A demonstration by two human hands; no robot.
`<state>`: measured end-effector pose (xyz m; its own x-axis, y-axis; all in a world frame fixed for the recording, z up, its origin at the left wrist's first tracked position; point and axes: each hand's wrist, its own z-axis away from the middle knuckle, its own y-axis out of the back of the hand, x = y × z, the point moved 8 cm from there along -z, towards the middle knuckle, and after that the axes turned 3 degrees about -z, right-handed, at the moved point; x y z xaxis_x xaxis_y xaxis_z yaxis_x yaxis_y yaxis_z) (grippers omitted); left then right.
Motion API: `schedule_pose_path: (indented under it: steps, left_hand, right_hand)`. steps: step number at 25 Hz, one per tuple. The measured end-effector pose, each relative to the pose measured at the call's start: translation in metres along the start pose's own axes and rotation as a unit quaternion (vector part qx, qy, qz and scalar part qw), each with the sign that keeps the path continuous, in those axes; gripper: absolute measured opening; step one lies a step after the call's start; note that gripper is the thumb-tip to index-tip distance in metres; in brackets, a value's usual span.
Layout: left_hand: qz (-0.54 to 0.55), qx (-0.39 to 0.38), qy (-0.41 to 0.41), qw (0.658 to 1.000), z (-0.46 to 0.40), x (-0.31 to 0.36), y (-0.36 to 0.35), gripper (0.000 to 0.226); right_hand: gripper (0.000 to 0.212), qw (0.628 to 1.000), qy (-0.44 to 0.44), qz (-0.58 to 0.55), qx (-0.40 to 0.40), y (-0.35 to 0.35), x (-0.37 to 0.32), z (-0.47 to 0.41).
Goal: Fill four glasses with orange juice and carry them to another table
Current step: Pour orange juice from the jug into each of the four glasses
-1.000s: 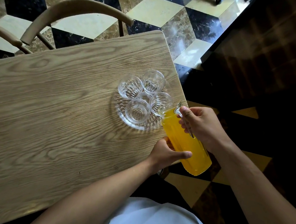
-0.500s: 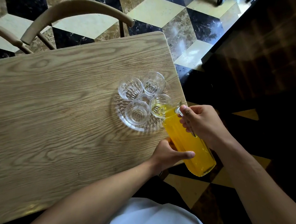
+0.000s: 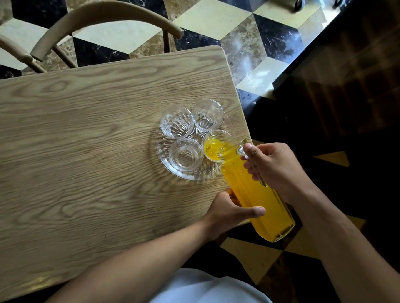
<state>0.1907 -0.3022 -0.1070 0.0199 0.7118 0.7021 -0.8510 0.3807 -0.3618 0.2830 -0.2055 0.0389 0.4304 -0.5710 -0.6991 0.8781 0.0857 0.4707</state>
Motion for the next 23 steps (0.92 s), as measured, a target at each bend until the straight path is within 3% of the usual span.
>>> schedule_pose_path:
  steps: [23]
  left_hand:
    - [0.010,-0.011,0.010,1.000,0.0061,-0.0027,-0.0078,0.060]
  right_hand:
    - [0.039,1.000,-0.003,0.018,-0.007,0.0000,0.0046,-0.0022]
